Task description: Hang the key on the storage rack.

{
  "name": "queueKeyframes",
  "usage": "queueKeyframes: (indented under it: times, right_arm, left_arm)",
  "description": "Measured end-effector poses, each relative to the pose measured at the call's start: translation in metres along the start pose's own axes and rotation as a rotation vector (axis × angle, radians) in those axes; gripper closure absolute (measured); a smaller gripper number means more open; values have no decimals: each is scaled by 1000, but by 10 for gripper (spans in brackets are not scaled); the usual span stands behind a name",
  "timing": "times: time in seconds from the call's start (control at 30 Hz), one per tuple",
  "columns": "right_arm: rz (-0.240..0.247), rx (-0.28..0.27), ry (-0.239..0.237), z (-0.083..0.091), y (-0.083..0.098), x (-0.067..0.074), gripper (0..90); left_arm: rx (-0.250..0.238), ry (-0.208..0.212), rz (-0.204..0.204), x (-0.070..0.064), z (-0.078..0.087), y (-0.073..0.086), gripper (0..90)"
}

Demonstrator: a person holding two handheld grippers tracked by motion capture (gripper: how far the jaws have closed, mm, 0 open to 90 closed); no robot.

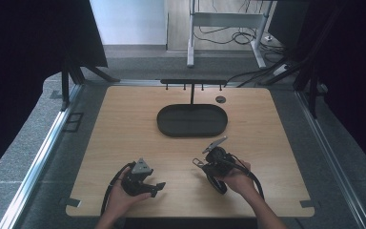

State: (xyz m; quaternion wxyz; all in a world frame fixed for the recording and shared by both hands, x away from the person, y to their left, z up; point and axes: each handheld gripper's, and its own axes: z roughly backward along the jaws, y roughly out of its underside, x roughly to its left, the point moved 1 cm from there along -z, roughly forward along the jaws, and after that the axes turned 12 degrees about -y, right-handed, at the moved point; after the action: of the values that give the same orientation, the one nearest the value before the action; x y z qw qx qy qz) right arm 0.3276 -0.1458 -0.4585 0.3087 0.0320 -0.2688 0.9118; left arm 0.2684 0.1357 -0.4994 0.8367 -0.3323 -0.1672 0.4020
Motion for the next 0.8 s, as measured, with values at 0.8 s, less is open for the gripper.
queueKeyframes:
  times: [0.8]
  right_arm:
    - [-5, -217, 54, 53, -2, 3, 806]
  left_arm:
    - [15, 6, -4, -1, -2, 1, 281]
